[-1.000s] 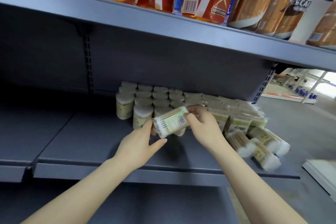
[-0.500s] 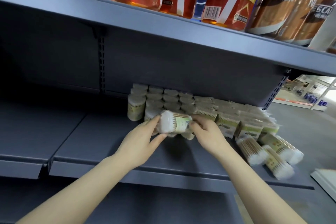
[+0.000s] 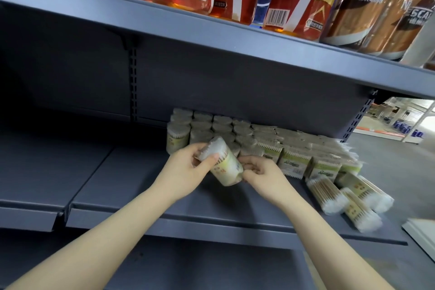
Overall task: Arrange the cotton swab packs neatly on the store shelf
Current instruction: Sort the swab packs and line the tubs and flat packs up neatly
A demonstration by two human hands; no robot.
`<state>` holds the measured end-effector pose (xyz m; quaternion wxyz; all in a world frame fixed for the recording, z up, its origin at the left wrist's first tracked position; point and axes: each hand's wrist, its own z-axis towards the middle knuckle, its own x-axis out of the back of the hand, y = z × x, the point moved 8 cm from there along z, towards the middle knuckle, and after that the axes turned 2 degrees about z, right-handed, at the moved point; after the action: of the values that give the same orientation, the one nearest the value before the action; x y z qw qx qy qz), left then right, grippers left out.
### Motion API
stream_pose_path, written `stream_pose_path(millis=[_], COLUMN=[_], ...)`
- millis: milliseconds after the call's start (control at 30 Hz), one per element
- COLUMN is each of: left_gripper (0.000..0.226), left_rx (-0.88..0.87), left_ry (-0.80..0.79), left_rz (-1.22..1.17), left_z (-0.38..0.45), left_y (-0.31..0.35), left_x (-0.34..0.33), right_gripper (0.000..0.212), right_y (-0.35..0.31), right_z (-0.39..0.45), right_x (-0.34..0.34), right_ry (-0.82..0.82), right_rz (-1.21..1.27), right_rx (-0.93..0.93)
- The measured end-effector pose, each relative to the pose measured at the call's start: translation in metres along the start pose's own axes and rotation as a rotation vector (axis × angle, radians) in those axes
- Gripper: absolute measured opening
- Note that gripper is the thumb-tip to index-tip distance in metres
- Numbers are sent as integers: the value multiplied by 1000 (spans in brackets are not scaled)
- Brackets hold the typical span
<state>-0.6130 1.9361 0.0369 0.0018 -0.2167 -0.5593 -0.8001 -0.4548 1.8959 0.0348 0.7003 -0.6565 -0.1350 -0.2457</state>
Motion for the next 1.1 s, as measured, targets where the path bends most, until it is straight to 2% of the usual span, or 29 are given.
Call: stream_pose_path(millis=[67, 133, 267, 333, 567, 767, 1100], left_gripper=[24, 31, 26, 28, 12, 16, 19], left_rx=[51, 82, 145, 178, 189, 238, 265], left_ry=[9, 20, 20, 9, -74, -155, -215], left_rz=[-10, -4, -86, -95, -45, 21, 60], left_z=[5, 8, 13, 15, 17, 16, 16], left_y=[-5, -8, -12, -13, -8, -13, -14], left_x=[1, 2, 1, 1, 2, -2, 1], right_gripper=[13, 15, 27, 27, 20, 14, 14], right_y=[0, 4, 10, 9, 7, 8, 5], right_z=[-2, -2, -3, -5, -13, -16, -15], right_x=[-2, -4, -5, -6, -15, -23, -24], right_ry=[-18, -26, -42, -64, -136, -198, -213], right_rz=[15, -19, -101, -113, -221, -305, -336], right_rx=[-2, -10, -23, 0, 73, 109, 142])
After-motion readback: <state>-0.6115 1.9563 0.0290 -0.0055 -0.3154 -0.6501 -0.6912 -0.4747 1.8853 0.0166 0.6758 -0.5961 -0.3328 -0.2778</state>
